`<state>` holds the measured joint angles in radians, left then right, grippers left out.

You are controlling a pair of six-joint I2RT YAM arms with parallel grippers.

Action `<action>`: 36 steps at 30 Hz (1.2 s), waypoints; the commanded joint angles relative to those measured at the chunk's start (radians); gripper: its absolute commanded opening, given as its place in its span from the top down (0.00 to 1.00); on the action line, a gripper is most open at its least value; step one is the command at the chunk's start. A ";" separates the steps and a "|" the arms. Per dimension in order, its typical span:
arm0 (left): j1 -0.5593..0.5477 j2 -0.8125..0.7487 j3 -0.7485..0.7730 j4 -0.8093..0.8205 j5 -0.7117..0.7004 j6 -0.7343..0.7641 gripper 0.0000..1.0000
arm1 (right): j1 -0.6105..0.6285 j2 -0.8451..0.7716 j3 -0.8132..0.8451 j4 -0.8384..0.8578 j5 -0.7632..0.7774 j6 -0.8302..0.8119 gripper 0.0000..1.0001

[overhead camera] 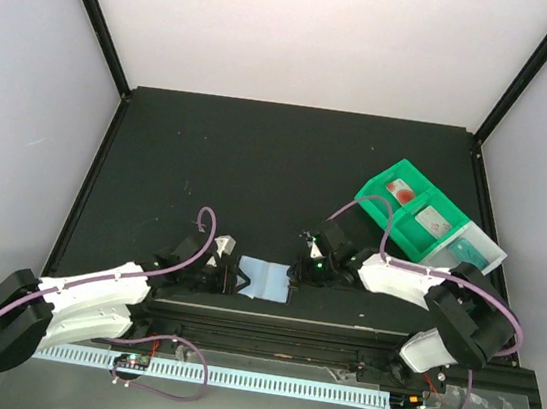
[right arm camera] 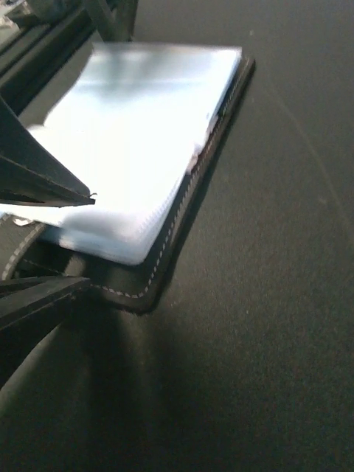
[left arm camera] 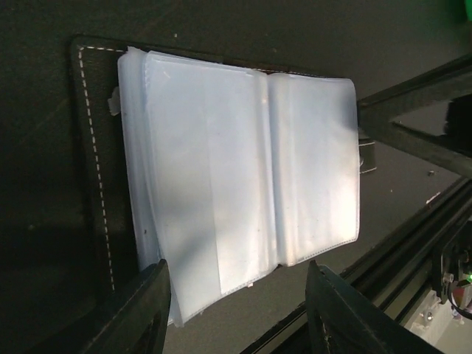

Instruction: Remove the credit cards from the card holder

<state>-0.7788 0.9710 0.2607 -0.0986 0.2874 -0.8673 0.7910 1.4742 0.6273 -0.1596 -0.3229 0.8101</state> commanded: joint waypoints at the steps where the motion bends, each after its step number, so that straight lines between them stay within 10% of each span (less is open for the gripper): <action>1: 0.006 0.018 0.012 0.044 0.024 0.011 0.46 | 0.012 0.041 -0.005 0.041 0.051 0.002 0.74; 11: 0.006 0.092 0.010 0.037 0.008 0.003 0.37 | 0.020 0.079 -0.029 0.087 0.050 0.009 0.77; 24: 0.006 0.038 0.003 0.199 0.146 -0.086 0.81 | 0.042 0.116 -0.062 0.178 0.017 0.068 0.80; 36: 0.006 -0.050 0.077 -0.057 0.027 -0.065 0.71 | 0.045 0.110 -0.083 0.190 0.043 0.073 0.89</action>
<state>-0.7780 0.9916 0.2760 -0.0021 0.4068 -0.9550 0.8253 1.5673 0.5766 0.0769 -0.3119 0.8780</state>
